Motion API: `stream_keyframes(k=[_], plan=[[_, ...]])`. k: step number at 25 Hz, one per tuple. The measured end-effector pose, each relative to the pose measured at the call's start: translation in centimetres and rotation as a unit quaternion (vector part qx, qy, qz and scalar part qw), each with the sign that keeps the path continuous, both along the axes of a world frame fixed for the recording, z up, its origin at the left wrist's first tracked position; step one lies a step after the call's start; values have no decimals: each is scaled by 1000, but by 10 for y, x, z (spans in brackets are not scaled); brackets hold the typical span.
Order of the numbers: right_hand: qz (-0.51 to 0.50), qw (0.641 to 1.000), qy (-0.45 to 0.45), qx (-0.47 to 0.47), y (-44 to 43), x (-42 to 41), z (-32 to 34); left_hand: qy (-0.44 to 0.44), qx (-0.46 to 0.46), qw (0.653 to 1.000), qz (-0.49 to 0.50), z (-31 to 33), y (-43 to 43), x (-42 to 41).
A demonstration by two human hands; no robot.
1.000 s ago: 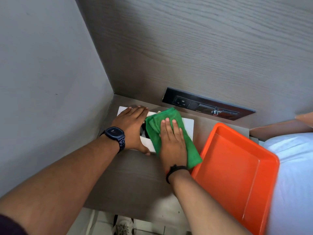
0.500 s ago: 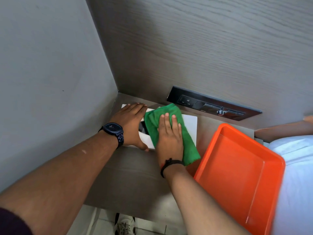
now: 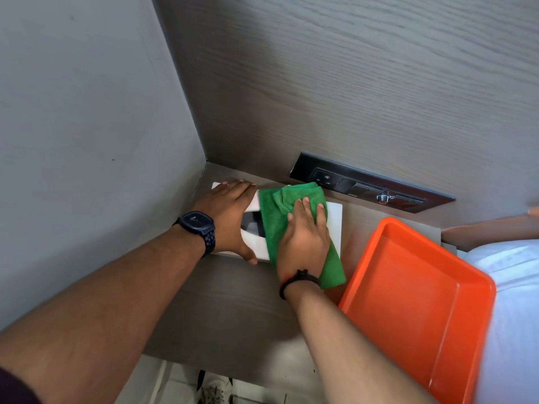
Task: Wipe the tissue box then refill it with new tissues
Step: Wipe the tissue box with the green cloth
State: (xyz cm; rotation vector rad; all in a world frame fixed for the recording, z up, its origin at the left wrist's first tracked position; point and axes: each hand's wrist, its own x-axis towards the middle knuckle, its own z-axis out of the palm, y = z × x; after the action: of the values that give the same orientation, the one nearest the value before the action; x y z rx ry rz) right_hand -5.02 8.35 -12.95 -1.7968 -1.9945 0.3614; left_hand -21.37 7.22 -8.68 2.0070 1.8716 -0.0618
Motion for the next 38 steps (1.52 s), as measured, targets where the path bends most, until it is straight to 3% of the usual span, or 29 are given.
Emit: stream_keyframes(k=[3, 5, 7, 10, 13, 17, 33, 38], plan=[[-22, 990, 93, -106, -2, -42, 23, -16, 19, 1000, 1, 0, -10, -13], [5, 991, 103, -82, -7, -41, 33, -6, 63, 998, -8, 4, -19, -19], [-2, 998, 56, -7, 0, -11, 28, 4, 107, 994, -1, 12, -20, -14], [3, 1000, -27, -10, 23, 37, 4, -9, 140, 990, 8, 15, -5, 24], [77, 994, -60, -58, 27, 49, -14, -26, 130, 991, 26, -2, 6, 71], [83, 995, -21, -54, 25, 53, -18, 6, 128, 990, 61, -28, 9, 94], [80, 995, -34, -54, 24, 53, -17, 73, 117, 984, 116, -30, -18, 16], [82, 995, -16, -48, 25, 52, -20, 74, 115, 982, 131, -35, -27, 40]])
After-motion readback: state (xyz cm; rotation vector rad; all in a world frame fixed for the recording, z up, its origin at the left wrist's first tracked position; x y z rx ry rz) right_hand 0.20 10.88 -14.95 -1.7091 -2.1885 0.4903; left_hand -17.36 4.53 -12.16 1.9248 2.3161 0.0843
